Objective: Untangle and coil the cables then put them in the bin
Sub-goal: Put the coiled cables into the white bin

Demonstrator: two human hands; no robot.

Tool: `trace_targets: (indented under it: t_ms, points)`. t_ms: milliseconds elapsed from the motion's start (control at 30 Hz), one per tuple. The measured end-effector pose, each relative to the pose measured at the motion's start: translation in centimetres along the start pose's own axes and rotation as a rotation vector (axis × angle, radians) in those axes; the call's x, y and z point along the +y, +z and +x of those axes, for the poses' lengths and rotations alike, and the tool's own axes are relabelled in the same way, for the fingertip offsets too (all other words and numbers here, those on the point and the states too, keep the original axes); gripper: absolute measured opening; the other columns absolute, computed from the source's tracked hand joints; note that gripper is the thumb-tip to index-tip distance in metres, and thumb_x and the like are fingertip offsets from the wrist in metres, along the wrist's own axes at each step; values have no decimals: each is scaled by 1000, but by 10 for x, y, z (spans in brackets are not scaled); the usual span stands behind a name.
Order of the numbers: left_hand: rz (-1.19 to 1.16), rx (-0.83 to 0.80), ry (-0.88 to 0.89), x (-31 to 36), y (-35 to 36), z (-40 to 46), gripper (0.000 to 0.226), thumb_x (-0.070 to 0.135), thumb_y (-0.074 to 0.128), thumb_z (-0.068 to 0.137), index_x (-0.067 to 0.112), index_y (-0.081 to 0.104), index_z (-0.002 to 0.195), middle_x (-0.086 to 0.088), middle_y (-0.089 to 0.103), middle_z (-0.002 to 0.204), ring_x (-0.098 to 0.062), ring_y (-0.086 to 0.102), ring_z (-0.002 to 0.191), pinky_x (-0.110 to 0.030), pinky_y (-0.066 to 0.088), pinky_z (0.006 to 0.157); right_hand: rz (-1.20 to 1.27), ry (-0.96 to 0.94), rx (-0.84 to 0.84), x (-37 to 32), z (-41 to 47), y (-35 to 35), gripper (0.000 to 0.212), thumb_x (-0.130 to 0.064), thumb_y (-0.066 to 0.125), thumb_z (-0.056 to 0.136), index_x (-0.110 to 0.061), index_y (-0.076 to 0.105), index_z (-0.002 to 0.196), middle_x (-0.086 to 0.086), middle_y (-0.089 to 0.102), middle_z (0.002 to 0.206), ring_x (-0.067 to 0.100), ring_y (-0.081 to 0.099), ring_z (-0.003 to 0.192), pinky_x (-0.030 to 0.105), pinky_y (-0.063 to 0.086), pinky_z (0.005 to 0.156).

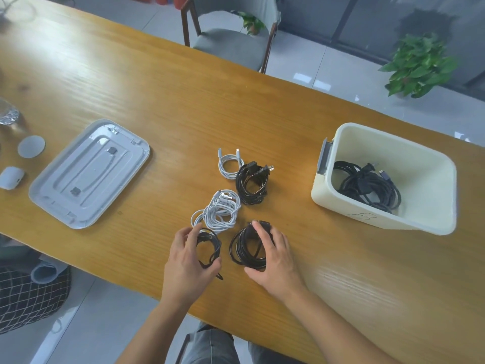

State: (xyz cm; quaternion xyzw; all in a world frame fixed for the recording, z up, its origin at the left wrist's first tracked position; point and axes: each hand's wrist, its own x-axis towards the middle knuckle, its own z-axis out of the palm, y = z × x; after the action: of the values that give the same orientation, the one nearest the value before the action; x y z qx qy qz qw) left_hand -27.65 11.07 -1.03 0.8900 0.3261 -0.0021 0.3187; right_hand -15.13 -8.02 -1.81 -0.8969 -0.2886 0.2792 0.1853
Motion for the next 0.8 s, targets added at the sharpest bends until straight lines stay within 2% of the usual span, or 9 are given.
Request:
trace_targets:
  t_ms: [233,367,467,533,667,800]
  points:
    - [23,0,38,12,3,-6,89,42,84,76,23,43,153,0,43,146,-16,50,128,-25,47,89,14,4,-23,7,-9,-4,107,-49,73,89,-54,-9,158,2,11,168,23,12,156,43,29,124]
    - [39,-4,38,13,6,-13,89,42,85,76,22,44,152,1,45,143,-14,51,126,-23,46,85,-106,23,-51,3,-5,3,114,-63,69,87,-50,-19,158,8,3,172,28,5,159,45,14,127]
    - [46,-6,35,11,8,-17,88,41,85,76,21,45,152,2,45,142,-14,50,126,-21,44,85,-189,25,-22,-4,2,10,116,-73,64,85,-46,-21,158,11,6,172,30,5,158,45,11,127]
    - [50,-10,36,9,9,-20,88,41,85,76,20,45,152,2,45,142,-14,51,127,-21,44,85,-200,19,19,-7,6,16,112,-73,62,86,-46,-17,160,13,14,169,30,10,157,45,15,126]
    - [51,-6,35,8,10,-22,88,42,84,76,21,44,151,2,45,142,-15,52,127,-22,46,86,-162,-4,124,-6,11,26,100,-66,68,82,-41,13,162,13,42,152,32,36,144,44,36,117]
    - [50,2,34,12,7,-22,87,43,83,77,21,43,152,3,44,144,-14,51,128,-21,45,86,-110,-25,186,-2,16,27,95,-61,72,78,-37,28,159,13,51,140,32,46,132,44,45,108]
